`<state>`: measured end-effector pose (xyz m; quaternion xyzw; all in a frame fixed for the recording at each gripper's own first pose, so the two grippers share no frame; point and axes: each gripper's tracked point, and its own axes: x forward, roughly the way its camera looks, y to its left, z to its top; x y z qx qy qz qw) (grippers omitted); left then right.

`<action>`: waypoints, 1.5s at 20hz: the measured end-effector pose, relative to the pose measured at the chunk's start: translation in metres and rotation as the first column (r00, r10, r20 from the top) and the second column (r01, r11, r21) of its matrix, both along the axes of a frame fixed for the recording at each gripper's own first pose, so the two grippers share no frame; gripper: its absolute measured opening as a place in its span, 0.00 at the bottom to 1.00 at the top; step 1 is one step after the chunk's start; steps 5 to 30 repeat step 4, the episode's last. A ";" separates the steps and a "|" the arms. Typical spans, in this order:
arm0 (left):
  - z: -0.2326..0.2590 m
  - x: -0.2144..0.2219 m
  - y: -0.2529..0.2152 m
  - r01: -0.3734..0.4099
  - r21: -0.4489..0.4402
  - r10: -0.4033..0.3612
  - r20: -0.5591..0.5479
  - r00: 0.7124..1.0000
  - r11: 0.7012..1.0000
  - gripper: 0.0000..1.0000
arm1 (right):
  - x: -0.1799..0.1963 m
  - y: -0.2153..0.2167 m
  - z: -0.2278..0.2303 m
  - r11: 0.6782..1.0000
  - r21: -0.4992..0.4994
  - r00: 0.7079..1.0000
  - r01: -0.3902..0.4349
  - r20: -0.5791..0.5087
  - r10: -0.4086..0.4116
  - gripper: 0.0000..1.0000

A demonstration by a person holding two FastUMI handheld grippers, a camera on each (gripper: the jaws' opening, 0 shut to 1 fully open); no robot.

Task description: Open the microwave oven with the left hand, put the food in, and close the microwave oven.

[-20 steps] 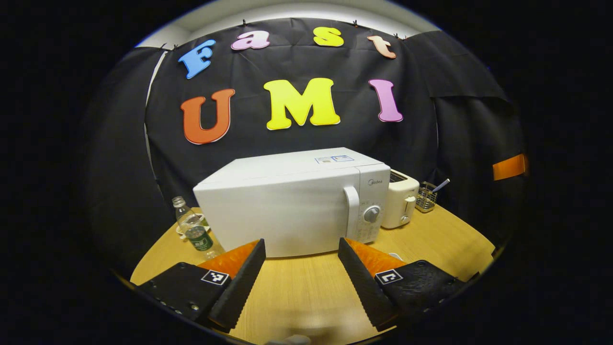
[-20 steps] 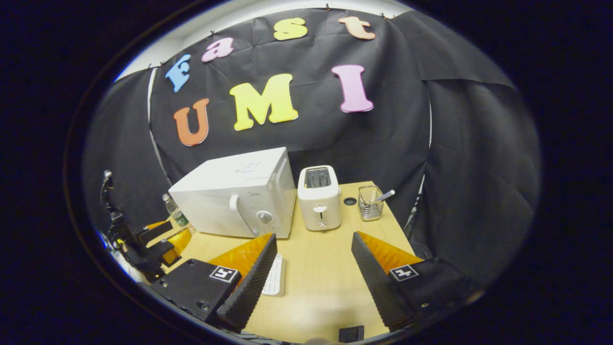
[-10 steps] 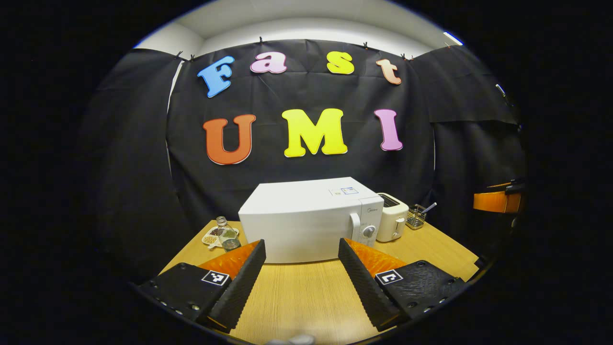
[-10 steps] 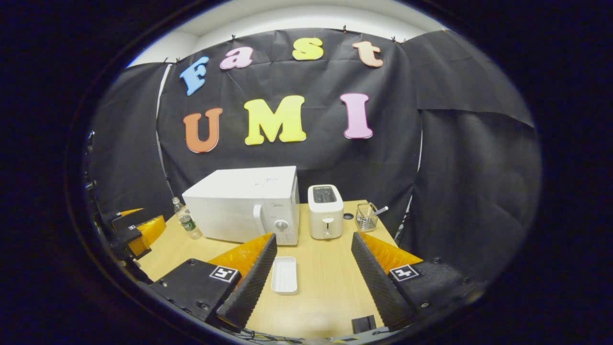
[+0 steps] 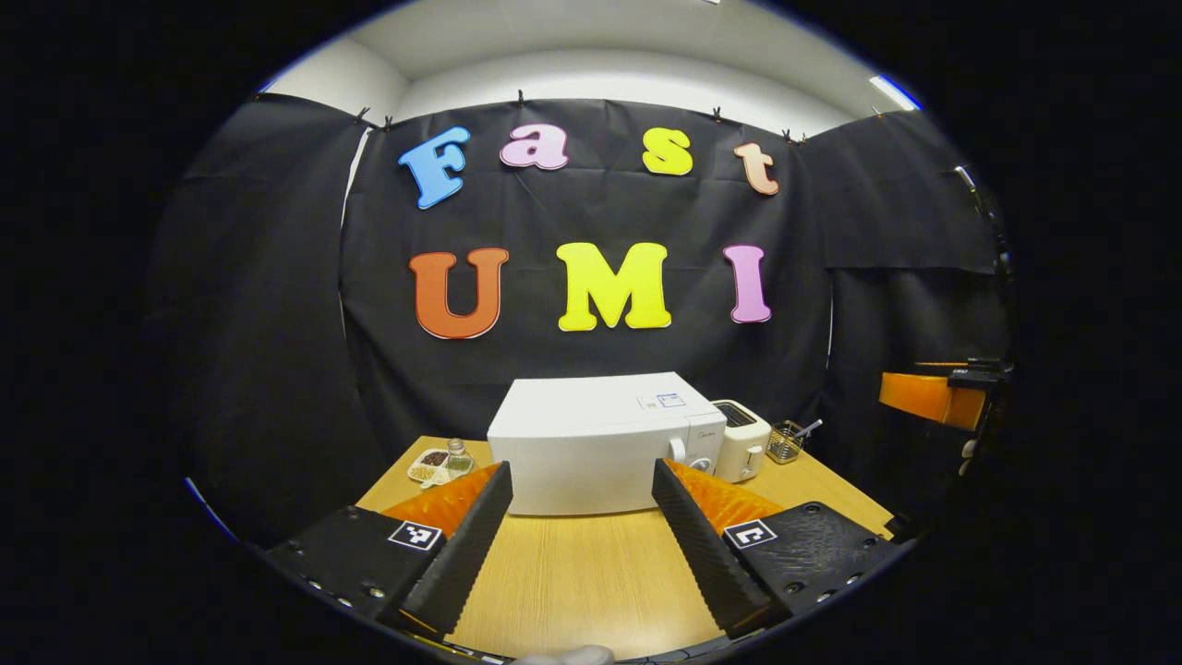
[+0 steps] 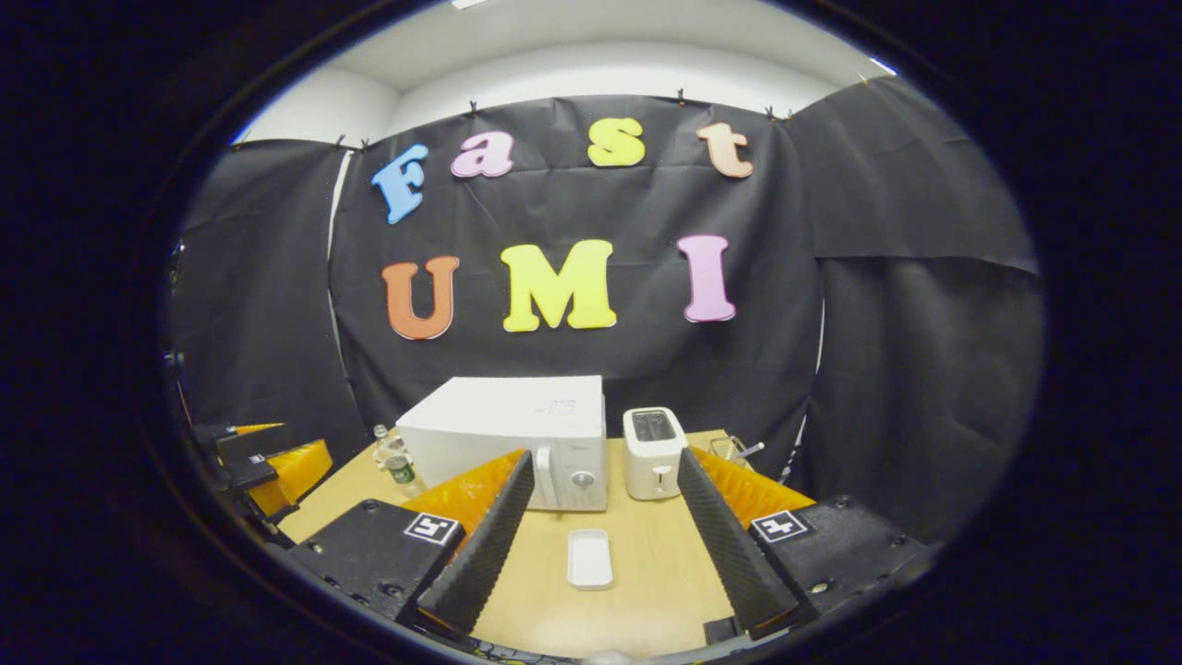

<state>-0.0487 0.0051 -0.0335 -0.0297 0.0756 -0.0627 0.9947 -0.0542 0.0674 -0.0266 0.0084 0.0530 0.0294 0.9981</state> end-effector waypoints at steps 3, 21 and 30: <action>0.018 -0.004 -0.001 -0.005 -0.026 0.005 0.026 1.000 1.000 0.95 | -0.004 0.003 0.014 1.000 -0.016 1.000 -0.008 0.030 0.008 1.00; 0.023 -0.006 -0.003 0.003 -0.033 -0.002 0.033 0.999 0.999 0.95 | -0.006 0.003 0.016 1.000 -0.016 0.999 -0.004 0.032 0.005 1.00; 0.023 -0.006 -0.003 0.003 -0.033 -0.002 0.033 0.999 0.999 0.95 | -0.006 0.003 0.016 1.000 -0.016 0.999 -0.004 0.032 0.005 1.00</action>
